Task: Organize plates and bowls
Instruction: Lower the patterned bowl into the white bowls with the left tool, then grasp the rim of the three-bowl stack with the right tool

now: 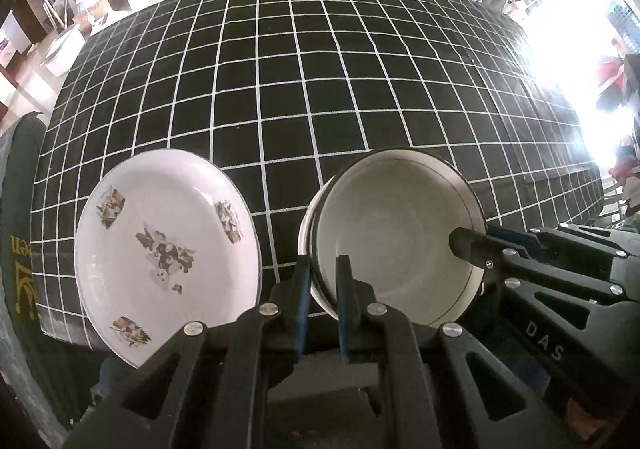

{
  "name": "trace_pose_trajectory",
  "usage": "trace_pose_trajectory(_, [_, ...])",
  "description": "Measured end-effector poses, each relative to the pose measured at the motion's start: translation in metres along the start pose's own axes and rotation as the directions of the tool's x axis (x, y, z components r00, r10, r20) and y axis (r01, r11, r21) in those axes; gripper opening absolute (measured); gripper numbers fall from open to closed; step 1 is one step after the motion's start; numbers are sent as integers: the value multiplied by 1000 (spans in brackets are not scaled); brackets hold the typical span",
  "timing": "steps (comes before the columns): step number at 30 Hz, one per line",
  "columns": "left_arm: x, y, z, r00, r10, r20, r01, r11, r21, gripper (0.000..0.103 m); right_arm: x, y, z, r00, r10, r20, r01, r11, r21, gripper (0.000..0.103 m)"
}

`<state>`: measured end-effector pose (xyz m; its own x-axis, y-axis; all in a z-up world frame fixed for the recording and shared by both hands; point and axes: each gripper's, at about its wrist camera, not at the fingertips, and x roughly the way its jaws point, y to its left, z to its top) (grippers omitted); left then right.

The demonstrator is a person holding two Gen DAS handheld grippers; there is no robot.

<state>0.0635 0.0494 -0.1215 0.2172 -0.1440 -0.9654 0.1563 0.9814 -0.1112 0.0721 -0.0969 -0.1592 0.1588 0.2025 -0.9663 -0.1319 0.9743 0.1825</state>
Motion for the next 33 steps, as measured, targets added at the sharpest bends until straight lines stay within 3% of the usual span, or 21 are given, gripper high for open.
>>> trace_pose_trajectory(15, [-5, 3, 0, 998, -54, 44, 54, 998, -16, 11, -11, -7, -2, 999, -16, 50, 17, 999, -28, 16])
trace_pose_trajectory(24, [-49, 23, -17, 975, -151, 162, 158, 987, -28, 14, -47, -37, -19, 985, 83, 150, -91, 994, 53, 18])
trace_pose_trajectory(26, [-52, 24, -23, 974, -154, 168, 160, 987, -25, 14, -51, -39, -24, 981, 95, 168, -106, 992, 62, 21])
trace_pose_trajectory(31, [-51, 32, -31, 964, -191, 184, 202, 978, -47, 15, -62, -35, -31, 968, 121, 218, -137, 989, 61, 40])
trace_pose_trajectory(33, [-48, 36, -35, 961, -204, 188, 219, 974, -64, 22, -64, -30, -31, 964, 131, 233, -145, 988, 47, 45])
